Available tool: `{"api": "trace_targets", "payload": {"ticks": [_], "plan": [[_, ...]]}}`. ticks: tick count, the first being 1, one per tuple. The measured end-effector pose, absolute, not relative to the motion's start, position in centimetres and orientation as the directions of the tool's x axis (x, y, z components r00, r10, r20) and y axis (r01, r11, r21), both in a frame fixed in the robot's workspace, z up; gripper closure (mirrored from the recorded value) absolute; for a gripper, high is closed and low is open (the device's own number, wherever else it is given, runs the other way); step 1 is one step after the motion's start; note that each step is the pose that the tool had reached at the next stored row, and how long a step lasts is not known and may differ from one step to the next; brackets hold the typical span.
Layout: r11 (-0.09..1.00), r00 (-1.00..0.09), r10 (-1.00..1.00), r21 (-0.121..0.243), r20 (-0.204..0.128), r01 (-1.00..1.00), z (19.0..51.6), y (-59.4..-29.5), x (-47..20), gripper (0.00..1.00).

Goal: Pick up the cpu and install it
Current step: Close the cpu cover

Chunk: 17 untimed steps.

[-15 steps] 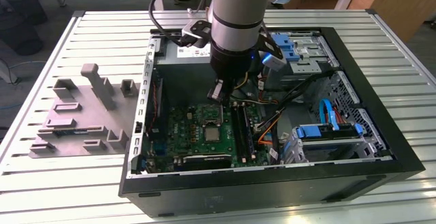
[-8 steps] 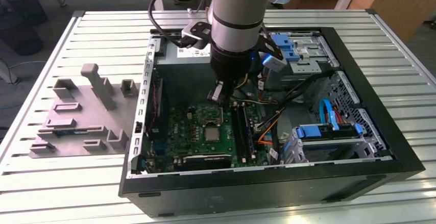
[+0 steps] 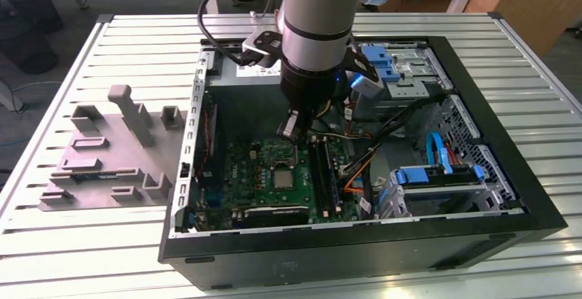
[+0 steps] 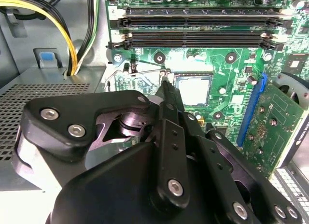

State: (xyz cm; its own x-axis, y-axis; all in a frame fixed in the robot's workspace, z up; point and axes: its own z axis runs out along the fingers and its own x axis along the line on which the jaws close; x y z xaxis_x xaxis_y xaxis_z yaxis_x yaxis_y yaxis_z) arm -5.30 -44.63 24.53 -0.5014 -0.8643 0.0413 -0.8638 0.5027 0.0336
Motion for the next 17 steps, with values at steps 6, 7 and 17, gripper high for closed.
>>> {"api": "trace_targets", "payload": {"ticks": [6, 7, 17], "plan": [[0.501, -0.5, -0.865, 0.033, 0.042, -0.865, 24.52, -44.96, -5.3, 0.89], [0.501, -0.499, -0.865, 0.033, 0.042, -0.865, 24.52, -45.02, -5.3, 0.89], [0.499, -0.498, -0.866, 0.033, 0.043, -0.866, 24.52, -45.49, -5.35, 0.89]]}}
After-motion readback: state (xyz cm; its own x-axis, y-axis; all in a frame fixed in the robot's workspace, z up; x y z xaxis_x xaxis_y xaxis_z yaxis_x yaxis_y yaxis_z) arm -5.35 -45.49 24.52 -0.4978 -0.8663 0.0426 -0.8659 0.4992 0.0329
